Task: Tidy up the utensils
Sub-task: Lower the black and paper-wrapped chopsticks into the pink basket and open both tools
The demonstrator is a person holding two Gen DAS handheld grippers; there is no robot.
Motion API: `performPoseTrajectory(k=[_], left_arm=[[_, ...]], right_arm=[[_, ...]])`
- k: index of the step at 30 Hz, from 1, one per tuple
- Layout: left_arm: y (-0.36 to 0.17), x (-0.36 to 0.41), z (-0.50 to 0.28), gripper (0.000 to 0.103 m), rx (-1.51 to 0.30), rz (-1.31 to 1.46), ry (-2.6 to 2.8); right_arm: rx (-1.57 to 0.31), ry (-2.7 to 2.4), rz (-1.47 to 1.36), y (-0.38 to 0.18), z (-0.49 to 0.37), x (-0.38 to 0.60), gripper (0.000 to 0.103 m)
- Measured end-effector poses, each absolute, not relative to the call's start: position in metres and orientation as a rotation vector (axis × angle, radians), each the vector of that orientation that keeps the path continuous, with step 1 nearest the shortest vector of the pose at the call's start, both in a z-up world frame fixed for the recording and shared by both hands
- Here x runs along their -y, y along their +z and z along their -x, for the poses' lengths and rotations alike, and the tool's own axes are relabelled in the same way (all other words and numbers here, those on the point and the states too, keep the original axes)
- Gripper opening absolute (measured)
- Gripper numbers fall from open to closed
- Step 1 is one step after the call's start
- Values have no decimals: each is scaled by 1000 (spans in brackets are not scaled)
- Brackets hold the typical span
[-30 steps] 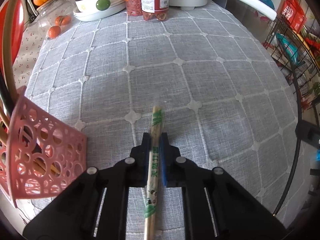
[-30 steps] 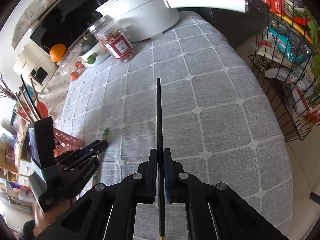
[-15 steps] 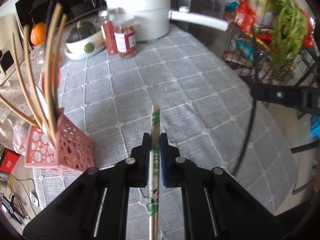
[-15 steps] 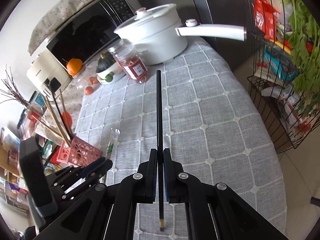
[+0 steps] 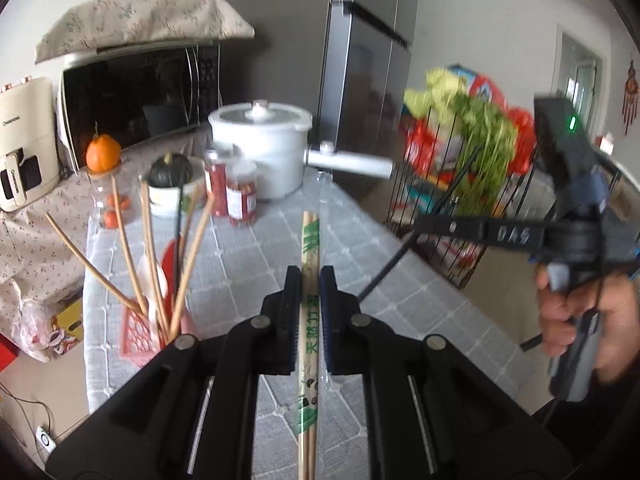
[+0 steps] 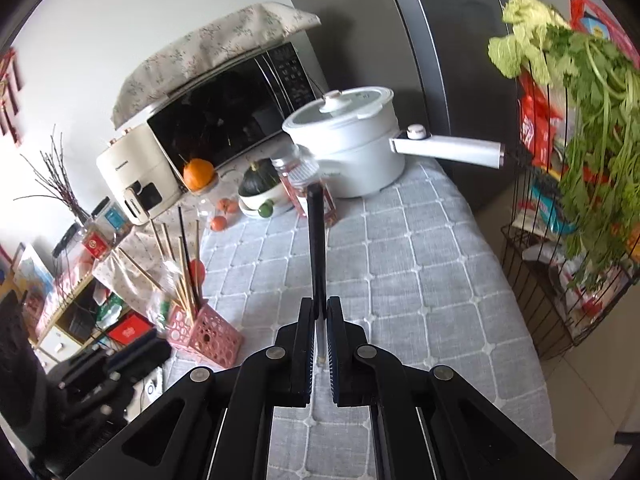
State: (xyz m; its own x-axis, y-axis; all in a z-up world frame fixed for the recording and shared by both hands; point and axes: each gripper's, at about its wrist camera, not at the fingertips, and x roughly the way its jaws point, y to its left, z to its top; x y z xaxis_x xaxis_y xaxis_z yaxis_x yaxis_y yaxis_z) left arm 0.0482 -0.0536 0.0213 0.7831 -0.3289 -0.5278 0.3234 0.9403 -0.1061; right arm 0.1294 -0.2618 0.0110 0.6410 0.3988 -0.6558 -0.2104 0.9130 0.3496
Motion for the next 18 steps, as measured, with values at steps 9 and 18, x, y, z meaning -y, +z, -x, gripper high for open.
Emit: performPoseTrajectory(k=[9,18], left_arm=[[55,-12,-36,11,-395,145,-247],[31,-50,-76,11,-248,212,-69]], right_arm=[[-783,416,-250,18,-126,240,6],[-799,499,-240,15,-128,195,6]])
